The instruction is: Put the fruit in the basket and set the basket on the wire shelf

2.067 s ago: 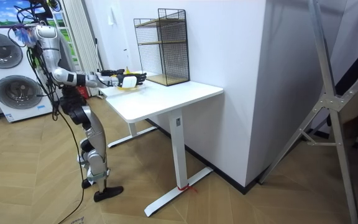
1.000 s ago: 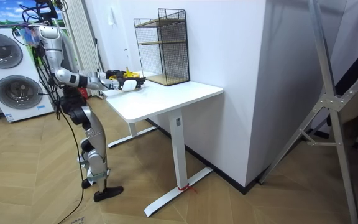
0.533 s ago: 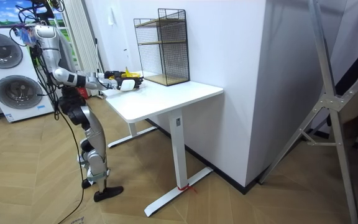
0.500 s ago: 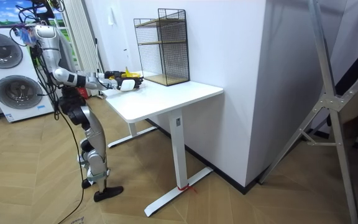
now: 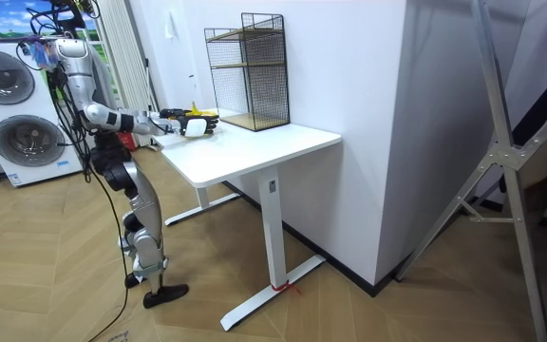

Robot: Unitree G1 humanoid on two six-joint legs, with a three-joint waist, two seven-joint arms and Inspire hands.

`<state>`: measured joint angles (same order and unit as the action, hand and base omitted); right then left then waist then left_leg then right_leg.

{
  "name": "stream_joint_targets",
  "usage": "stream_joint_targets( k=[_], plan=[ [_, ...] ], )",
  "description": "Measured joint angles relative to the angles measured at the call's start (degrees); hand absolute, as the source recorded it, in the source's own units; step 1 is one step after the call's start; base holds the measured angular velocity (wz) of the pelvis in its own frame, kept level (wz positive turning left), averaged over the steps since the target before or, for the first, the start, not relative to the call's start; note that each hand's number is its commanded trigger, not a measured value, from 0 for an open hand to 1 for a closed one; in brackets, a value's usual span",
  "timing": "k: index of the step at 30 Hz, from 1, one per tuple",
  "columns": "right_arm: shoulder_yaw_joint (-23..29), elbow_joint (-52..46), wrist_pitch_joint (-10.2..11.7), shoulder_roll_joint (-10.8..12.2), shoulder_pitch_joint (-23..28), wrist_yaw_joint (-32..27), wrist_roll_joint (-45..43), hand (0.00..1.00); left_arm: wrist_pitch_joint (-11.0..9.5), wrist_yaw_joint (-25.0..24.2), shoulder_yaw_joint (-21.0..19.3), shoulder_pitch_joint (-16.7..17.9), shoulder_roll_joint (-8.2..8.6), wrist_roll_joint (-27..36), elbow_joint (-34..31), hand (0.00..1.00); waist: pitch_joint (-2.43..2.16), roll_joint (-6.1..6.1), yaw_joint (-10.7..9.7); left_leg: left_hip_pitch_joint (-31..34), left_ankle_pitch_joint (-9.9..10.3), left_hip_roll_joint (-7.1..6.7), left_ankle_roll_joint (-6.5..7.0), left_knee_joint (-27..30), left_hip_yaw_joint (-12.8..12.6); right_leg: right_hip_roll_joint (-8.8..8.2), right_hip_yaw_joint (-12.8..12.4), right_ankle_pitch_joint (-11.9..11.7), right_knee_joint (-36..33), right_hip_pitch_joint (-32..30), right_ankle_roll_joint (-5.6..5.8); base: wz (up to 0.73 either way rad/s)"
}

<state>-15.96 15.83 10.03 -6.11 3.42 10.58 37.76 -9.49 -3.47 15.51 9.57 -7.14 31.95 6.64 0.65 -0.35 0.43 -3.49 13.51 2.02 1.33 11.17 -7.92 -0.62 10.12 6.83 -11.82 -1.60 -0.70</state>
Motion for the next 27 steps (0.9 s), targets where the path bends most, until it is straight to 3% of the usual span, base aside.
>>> stream_joint_targets(
  k=[13, 23, 27],
  plan=[
    [-0.66, -0.12, 1.03, 0.00, -0.91, -1.00, -2.71, 0.00, -1.08, 0.01, 0.10, -0.25, 0.06, -0.11, -0.06, 0.00, 0.07, 0.10, -0.17, 0.37, 0.00, 0.07, 0.00, -0.35, -0.58, 0.17, -0.55, 0.00, -0.03, -0.75, 0.00, -0.02],
    [-0.28, -4.11, 2.40, -0.01, -3.65, -5.05, -4.58, 0.00, -2.65, 0.01, 0.14, -3.46, 0.26, -0.13, -1.81, 0.00, 0.16, -0.05, -0.28, 0.68, 0.00, 0.09, 0.00, 0.07, -0.64, 0.12, -0.70, -0.01, -0.04, -0.95, -0.02, 0.00],
    [0.77, -8.70, 2.70, -0.02, -4.17, -6.17, -4.59, 0.00, -3.13, 0.01, 0.08, -3.55, 0.33, -0.06, -6.80, 0.00, 0.15, -0.07, -0.35, 0.40, 0.00, 0.11, 0.00, 0.08, -0.64, 0.14, -0.72, -0.01, -0.02, -0.84, -0.02, 0.00]
  ],
)
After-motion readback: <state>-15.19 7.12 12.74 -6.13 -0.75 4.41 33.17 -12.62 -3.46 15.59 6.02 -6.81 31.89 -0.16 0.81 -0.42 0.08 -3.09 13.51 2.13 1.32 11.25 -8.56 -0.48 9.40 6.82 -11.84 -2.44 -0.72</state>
